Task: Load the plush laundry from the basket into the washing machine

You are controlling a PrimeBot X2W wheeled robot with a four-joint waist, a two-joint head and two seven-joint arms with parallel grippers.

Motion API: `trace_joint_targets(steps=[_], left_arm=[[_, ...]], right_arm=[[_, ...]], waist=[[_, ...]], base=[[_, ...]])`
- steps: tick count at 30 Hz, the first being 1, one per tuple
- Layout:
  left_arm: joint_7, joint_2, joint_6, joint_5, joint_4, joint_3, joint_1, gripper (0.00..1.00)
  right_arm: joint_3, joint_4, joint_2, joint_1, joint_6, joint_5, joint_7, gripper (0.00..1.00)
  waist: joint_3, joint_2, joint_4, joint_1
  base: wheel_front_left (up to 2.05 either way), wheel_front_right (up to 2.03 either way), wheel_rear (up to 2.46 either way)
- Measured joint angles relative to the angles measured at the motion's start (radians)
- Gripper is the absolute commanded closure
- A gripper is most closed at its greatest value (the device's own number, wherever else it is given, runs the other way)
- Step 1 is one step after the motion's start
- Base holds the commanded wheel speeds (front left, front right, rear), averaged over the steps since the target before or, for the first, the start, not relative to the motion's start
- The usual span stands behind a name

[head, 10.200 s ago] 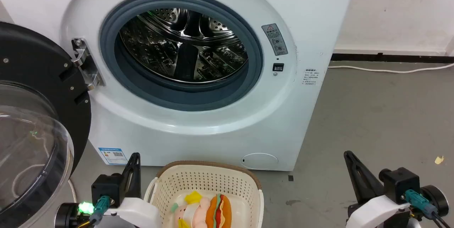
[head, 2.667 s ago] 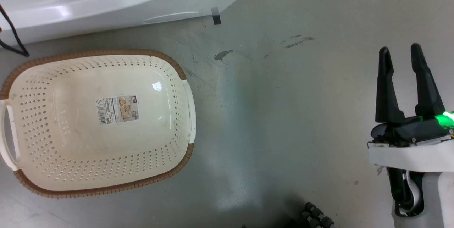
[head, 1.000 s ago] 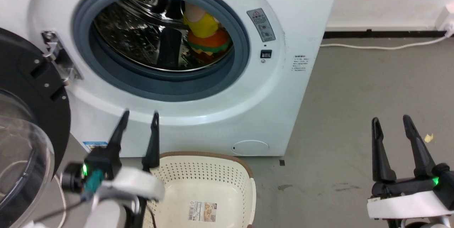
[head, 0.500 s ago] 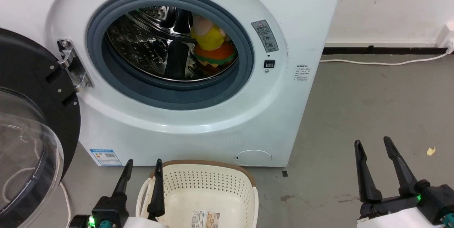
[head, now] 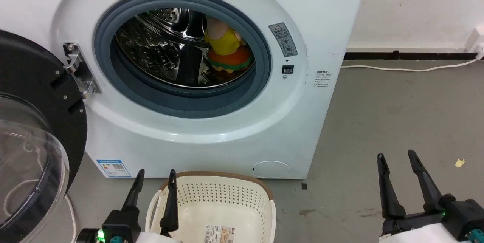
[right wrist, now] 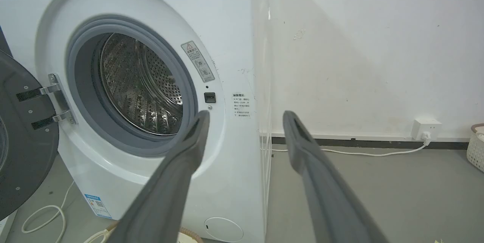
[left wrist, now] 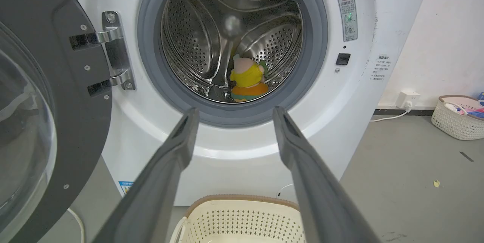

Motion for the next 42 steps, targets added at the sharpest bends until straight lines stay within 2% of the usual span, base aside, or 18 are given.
trace_joint_targets(steps=[1, 2, 42], left_arm=[[0.0, 0.0, 0.0, 0.0, 0.0, 0.0, 0.0, 0.0], [0.001, 0.001, -0.003, 0.003, 0.0, -0.001, 0.0, 1.0], [0.073, -0.014, -0.023, 0.044, -0.01, 0.035, -0.005, 1.0]], right_arm=[[0.0, 0.0, 0.0, 0.0, 0.0, 0.0, 0.0, 0.0], [-0.001, 0.0, 0.0, -0.001, 0.0, 0.0, 0.0, 1.0], [0.001, 0.012, 0.0, -0.007, 0.0, -0.037, 0.073, 1.0]], waist=[[0.0, 0.0, 0.0, 0.0], [0.001, 0.0, 0.0, 0.0], [-0.003, 0.0, 0.008, 0.0]], base=[[0.0, 0.0, 0.0], [0.0, 0.0, 0.0], [0.0, 0.0, 0.0]])
